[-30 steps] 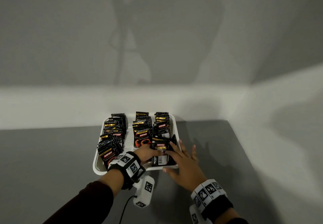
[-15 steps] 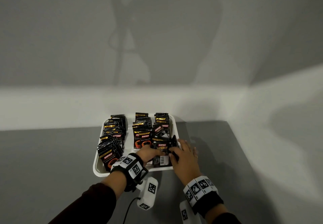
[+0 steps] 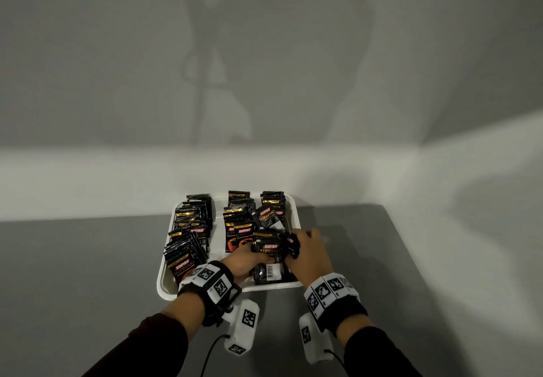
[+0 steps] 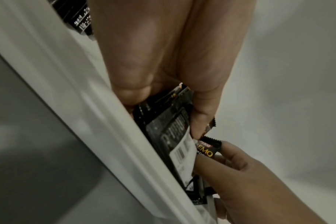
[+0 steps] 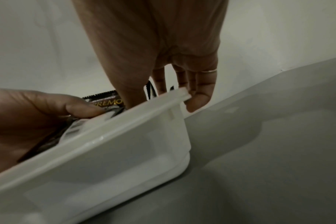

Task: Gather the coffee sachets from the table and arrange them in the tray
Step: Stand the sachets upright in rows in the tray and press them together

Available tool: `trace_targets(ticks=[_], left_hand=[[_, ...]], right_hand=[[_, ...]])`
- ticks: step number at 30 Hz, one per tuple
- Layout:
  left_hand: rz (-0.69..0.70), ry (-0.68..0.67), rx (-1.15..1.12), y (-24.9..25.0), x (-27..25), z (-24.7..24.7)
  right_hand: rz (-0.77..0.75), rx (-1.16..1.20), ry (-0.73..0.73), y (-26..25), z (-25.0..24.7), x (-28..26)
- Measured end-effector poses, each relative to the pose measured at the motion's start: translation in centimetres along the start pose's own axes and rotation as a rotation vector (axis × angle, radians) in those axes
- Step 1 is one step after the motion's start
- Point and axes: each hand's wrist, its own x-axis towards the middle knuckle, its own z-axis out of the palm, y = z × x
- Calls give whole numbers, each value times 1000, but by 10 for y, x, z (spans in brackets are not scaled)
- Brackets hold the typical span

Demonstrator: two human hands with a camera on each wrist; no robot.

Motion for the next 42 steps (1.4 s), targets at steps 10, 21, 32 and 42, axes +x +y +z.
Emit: trace_targets(ticks=[10,21,32,42], left_hand=[[-24,-32,104,7,-6,-16],[-104,-94,220,19,1,-23],[-67,-53,250,16,0,-21],[-55,-45,200,7,-3,-20]], right_hand=[[-81,-167,36,-1,5,1],[-173,-262,-46,-20,-18,43],[-263,-297,-98,-47,-24,86],[-222,-273,-103,-41,-31,83]])
